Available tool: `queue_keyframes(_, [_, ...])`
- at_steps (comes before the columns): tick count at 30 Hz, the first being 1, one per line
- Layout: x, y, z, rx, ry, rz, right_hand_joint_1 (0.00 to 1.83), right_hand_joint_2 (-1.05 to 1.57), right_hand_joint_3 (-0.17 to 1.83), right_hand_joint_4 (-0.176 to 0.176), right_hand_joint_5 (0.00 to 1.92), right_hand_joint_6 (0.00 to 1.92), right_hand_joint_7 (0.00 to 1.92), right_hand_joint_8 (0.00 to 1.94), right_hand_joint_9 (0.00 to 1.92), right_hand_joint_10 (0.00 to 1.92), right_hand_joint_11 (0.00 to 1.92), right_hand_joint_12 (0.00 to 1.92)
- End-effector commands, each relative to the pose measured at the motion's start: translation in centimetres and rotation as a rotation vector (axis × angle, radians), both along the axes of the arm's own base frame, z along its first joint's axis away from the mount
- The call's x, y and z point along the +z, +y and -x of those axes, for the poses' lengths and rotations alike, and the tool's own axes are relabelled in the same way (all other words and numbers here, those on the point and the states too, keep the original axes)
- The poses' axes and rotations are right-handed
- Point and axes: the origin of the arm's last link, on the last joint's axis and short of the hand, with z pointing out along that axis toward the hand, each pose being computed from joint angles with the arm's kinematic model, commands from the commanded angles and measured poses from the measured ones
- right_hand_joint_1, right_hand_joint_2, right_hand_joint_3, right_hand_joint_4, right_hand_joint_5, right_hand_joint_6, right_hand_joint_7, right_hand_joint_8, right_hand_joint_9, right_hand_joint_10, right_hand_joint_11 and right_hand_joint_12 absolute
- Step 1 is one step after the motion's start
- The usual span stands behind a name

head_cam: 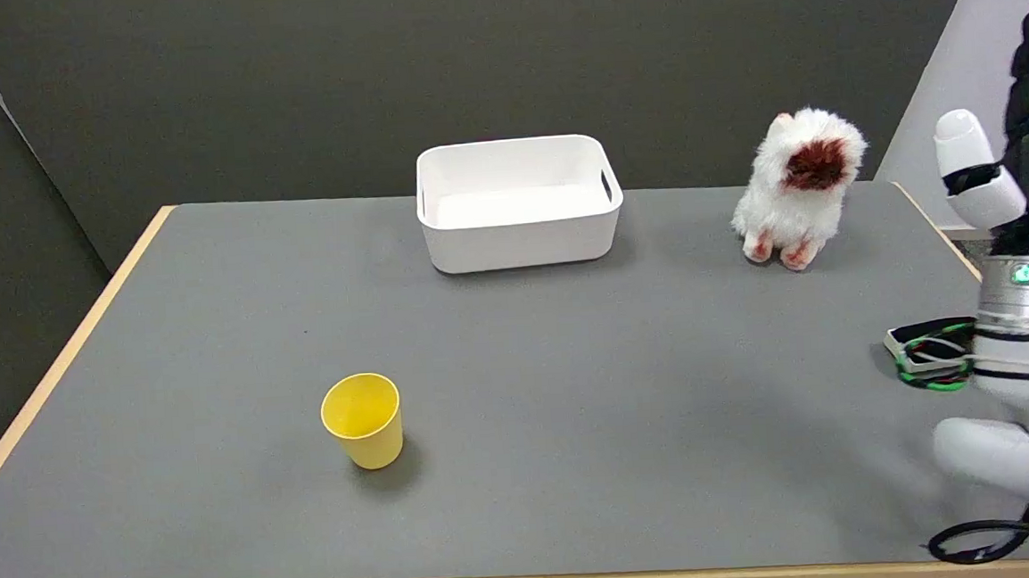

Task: Pick up the plush toy.

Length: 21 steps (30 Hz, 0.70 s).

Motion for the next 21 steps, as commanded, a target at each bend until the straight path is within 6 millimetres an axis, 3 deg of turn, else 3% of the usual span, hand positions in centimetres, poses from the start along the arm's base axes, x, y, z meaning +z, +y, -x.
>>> queue_keyframes(1, [5.6, 2.2, -2.6, -0.132, 0.173, 0.161, 0.42, 0.69, 0.81, 0.003, 0.00, 0.25, 0.00, 0.00, 0.00, 0.00, 0.00, 0.00])
queue_keyframes(7, [6.1, 2.3, -3.2, -0.162, 0.186, 0.156, 0.42, 0.68, 0.81, 0.005, 0.00, 0.25, 0.00, 0.00, 0.00, 0.00, 0.00, 0.00])
queue_keyframes(9, [6.4, 2.3, -3.2, -0.177, 0.190, 0.175, 0.45, 0.63, 0.90, -0.003, 0.04, 0.18, 0.00, 0.00, 0.00, 0.00, 0.00, 0.00])
queue_keyframes(21, [4.4, 0.8, -3.5, -0.116, 0.152, 0.135, 0.43, 0.62, 0.91, 0.001, 0.04, 0.20, 0.00, 0.00, 0.00, 0.03, 0.00, 0.06])
